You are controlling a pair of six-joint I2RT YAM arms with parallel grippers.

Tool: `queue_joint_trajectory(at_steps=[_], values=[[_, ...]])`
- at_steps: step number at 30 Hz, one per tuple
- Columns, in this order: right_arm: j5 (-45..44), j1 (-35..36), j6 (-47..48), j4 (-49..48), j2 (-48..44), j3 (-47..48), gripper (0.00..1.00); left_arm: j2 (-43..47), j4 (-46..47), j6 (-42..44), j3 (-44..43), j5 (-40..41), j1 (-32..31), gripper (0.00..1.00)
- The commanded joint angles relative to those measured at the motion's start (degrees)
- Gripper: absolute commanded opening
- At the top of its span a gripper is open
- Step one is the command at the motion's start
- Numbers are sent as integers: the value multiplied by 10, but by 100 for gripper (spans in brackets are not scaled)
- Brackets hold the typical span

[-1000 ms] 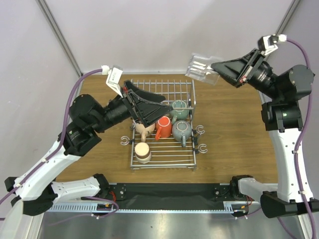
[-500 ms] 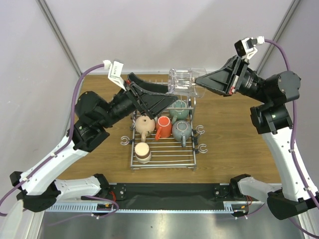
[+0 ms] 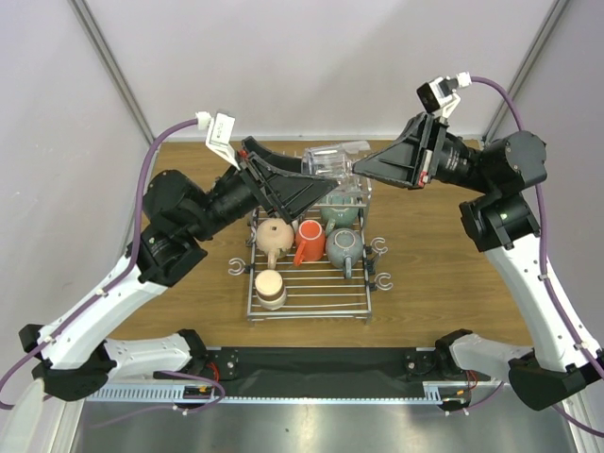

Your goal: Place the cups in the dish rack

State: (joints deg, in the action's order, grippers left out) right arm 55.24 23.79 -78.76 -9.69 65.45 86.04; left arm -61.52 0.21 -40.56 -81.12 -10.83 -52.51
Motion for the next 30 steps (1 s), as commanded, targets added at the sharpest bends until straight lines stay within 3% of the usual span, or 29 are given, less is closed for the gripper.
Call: queue_joint_trajectory(at_steps=[1,9,12,15,16,18,19,20,21,24,27,30], values=[[19,8,19,-9,-1,19,0,3,2,0,-24,-1,3,100],[13,21,30,3,3,18,0,15,-19,2,-18,-3,3,98],[10,28,29,1,8,18,0,18,-15,5,-14,-5,3,85],[9,35,28,2,11,18,0,17,-20,11,-22,-11,3,48],[9,35,28,2,10,18,0,17,-23,13,-23,-12,3,26],[10,36,38,8,11,19,0,17,-40,18,-28,-9,3,5],[9,35,46,33,11,22,0,16,-48,22,-30,-5,3,0],[7,35,56,51,11,25,8,16,-70,26,-33,4,4,0],[6,33,68,70,11,26,29,13,-83,29,-35,6,4,0],[-5,15,121,213,7,37,61,2,-162,58,-64,22,4,0],[-42,-36,194,328,-8,41,71,-24,-262,92,-102,29,3,0],[-92,-118,273,546,-18,39,70,-40,-331,117,-113,53,-13,0]])
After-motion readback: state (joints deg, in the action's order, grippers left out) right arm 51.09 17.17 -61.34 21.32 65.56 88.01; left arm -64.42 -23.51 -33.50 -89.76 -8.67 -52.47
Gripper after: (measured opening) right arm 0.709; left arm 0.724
